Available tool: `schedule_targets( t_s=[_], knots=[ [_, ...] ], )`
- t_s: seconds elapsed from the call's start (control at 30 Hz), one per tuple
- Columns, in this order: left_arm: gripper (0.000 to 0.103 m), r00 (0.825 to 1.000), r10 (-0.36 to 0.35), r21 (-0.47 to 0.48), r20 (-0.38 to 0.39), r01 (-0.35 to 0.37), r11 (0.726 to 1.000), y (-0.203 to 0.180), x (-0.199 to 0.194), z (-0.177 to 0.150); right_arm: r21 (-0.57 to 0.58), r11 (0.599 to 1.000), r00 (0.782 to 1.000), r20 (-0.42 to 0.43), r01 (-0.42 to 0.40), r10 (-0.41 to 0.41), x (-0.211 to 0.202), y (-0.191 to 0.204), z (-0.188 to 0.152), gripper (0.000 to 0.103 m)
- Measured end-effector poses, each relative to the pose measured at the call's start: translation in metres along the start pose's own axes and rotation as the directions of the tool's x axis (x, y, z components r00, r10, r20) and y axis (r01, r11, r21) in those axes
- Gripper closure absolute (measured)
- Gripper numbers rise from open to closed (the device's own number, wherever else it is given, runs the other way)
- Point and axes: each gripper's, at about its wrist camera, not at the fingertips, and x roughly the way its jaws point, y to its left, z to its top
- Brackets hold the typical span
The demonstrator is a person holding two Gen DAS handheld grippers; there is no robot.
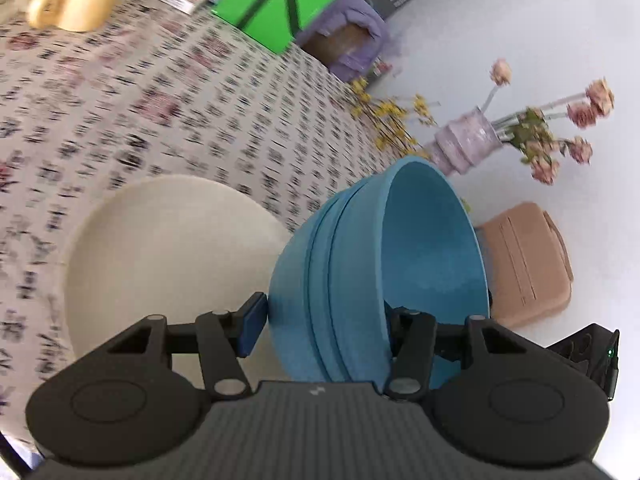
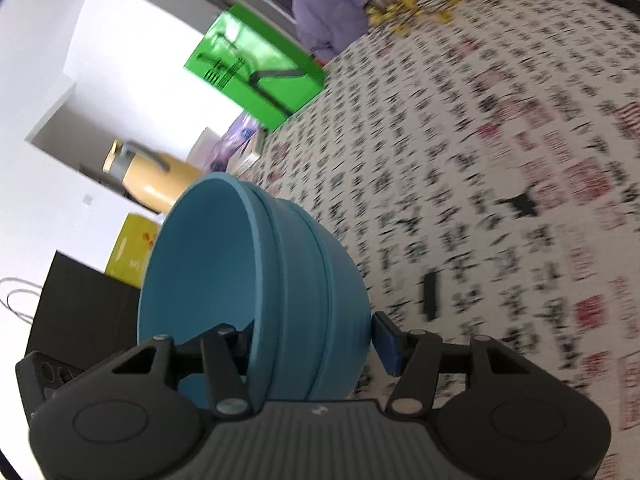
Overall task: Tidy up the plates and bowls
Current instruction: 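Lift the stacked blue bowls and carry them over the cream plate stack, then lower the bowl stack onto the plates and open both grippers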
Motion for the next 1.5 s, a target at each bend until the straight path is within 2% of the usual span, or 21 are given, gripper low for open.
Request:
schedule_targets(
  t_s=[0.23, 0.6, 0.97, 1.13, 1.33, 1.5],
  knots=[
    [0.049, 0.999, 0.021, -0.042, 0.040, -0.019, 0.999, 0.030, -0.024, 0.007, -0.021, 1.000, 0.998, -0.062, -0.010, 0.009, 0.028, 0.029, -0.011, 0.048],
    [0.049, 0.999, 0.029, -0.093, 0.041, -0.025, 0.995, 0.065, -0.035, 0.010, -0.025, 1.000, 0.993, -0.116, 0.005, -0.008, 0.058, 0.049, -0.025, 0.048],
    [0.048, 1.000, 0.021, -0.101, 0.012, -0.020, 0.995, 0.073, -0.029, 0.010, -0.014, 1.000, 0.994, -0.106, 0.023, -0.025, 0.067, 0.046, -0.023, 0.048],
    [0.043, 1.000, 0.013, -0.115, 0.003, -0.013, 0.993, 0.076, -0.028, 0.013, -0.018, 1.000, 0.995, -0.094, 0.018, -0.020, 0.070, 0.047, -0.020, 0.044],
    [0.042, 0.999, 0.030, -0.093, 0.024, -0.028, 0.995, 0.071, -0.034, 0.016, -0.093, 0.995, 0.999, -0.034, 0.029, -0.032, 0.063, 0.060, -0.017, 0.041],
    [0.036, 0.998, 0.043, -0.057, 0.056, -0.039, 0.998, 0.064, -0.046, 0.014, -0.107, 0.993, 0.999, -0.004, 0.047, -0.048, 0.050, 0.058, -0.018, 0.034]
  ],
)
